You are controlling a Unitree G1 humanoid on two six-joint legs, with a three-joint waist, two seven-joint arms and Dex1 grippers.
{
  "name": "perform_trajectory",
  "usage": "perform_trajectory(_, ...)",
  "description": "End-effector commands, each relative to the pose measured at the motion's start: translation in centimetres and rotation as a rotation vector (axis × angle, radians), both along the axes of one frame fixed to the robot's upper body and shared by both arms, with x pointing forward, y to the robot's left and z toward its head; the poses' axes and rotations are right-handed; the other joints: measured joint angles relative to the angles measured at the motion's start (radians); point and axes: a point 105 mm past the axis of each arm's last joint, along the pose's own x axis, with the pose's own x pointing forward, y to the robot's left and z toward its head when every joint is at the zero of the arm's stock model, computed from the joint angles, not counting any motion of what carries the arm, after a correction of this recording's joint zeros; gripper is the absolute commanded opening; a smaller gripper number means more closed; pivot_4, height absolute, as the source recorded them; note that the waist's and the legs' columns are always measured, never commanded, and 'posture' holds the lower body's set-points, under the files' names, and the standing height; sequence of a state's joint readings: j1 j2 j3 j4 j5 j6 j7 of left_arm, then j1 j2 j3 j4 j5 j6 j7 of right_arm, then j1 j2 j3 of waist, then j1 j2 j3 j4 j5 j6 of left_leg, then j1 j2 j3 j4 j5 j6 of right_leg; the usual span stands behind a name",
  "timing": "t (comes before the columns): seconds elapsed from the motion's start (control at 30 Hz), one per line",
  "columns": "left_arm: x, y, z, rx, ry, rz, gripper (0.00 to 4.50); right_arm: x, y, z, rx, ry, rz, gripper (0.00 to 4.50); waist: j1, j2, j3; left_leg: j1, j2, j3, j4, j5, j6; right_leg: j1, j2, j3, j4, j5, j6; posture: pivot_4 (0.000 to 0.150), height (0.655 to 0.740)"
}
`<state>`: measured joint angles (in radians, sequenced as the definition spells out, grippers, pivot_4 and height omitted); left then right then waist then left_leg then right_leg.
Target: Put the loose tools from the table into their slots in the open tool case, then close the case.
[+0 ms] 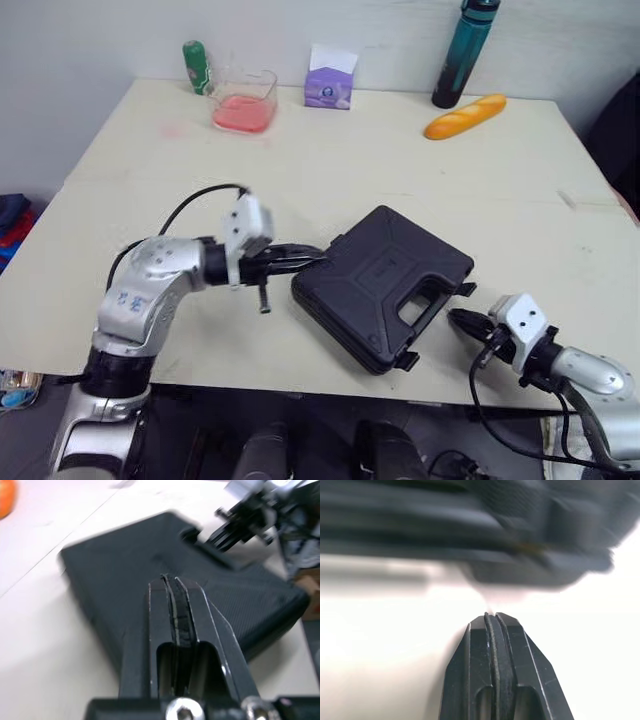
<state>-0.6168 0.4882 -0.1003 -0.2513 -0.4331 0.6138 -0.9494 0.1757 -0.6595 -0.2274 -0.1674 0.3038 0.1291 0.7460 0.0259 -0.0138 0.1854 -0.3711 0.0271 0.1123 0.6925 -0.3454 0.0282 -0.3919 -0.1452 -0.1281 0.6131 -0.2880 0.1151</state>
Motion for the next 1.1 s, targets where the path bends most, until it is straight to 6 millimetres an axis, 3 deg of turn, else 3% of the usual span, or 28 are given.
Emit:
perform_trajectory(0.03,-0.1,-3.7,0.7,0.0,0.006,-0.078,0.01,-0.3,-1.2,1.0,0.051,-0.05,-0.07,0.0,0.0,0.0,0.0,-0.001,0.0,0.0,0.0,0.0,0.0,0.0,0.001,-0.001,0.0,0.0,0.0,0.15,0.74)
perform_trajectory(0.13,1.0,-5.9,0.0,0.061,-0.006,-0.096,0.01,-1.0,-1.0,0.5,0.051,-0.018,-0.058,0.0,-0.006,0.0,0.0,0.001,0.001,0.003,0.0,0.0,0.0,-0.001,0.002,0.002,0.0,0.0,0.0,0.15,0.74)
perform_trajectory(0.27,2.9,-9.4,-0.6,0.12,-0.055,-0.096,0.01,-0.8,-0.8,1.3,0.094,-0.056,-0.083,0.0,-0.002,0.0,0.0,0.001,0.002,0.003,0.0,0.001,-0.001,-0.002,0.006,0.005,-0.004,0.0,0.0,0.15,0.74)
perform_trajectory(0.47,4.7,-11.8,-1.1,0.128,-0.065,-0.062,0.01,-0.6,0.2,1.4,0.097,-0.071,-0.082,0.0,-0.002,0.0,0.0,0.0,0.003,0.004,-0.002,0.0,-0.001,-0.004,0.006,0.006,-0.003,0.0,0.0,0.15,0.74)
perform_trajectory(0.9,5.0,-15.3,-3.6,0.151,-0.059,-0.114,0.01,0.2,1.1,1.1,0.078,-0.09,-0.09,0.0,-0.002,0.0,0.0,-0.001,0.002,0.004,-0.001,0.0,0.0,-0.005,0.005,0.006,-0.005,0.0,0.0,0.15,0.74)
perform_trajectory(1.1,4.3,-14.6,-8.7,0.28,0.064,-0.116,0.01,0.5,1.1,1.4,0.087,-0.116,-0.115,0.0,0.0,0.001,0.0,0.0,0.002,0.004,-0.001,0.0,0.0,-0.004,0.005,0.006,-0.005,0.0,0.0,0.15,0.74)
